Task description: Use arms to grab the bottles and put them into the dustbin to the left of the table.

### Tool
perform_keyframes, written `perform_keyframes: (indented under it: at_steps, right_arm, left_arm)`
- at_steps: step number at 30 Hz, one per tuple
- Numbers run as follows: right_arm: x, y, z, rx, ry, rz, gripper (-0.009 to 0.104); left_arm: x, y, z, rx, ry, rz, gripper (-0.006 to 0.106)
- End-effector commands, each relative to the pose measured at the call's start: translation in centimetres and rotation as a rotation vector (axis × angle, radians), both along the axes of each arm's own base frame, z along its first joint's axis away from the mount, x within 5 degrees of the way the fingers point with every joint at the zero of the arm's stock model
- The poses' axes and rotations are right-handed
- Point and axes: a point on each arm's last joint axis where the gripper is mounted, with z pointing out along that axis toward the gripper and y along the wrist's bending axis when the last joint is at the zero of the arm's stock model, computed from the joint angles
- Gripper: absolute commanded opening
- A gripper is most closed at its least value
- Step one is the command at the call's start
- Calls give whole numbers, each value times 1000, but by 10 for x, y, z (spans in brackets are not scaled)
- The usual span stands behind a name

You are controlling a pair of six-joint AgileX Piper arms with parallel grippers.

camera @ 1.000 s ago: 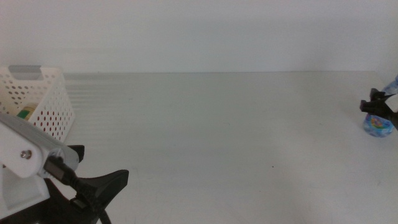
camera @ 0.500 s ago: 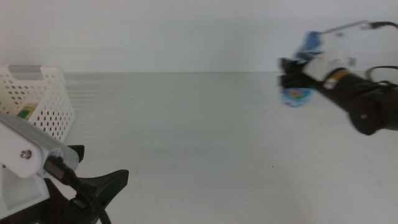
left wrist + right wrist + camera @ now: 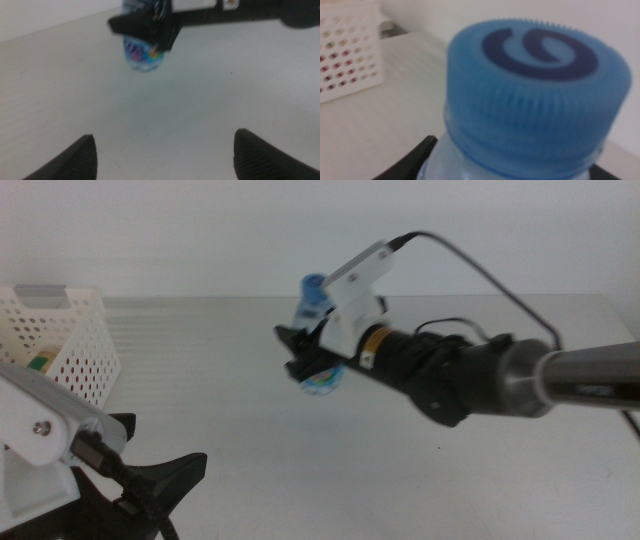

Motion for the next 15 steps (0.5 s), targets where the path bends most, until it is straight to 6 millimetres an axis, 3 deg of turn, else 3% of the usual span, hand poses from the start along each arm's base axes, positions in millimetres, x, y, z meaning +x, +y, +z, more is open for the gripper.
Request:
perform_keyframes:
  at_steps: [1, 7, 15]
  right_arm:
    - [-3, 15, 43, 136, -158, 46, 0]
    - [-8, 42, 18, 125, -129, 101, 0]
    - [-11, 53, -6, 122, -111, 134, 0]
  left_arm:
    - [2, -1, 16, -74, -75, 15, 89]
    - [2, -1, 16, -74, -75, 15, 89]
    - [2, -1, 16, -74, -74, 15, 89]
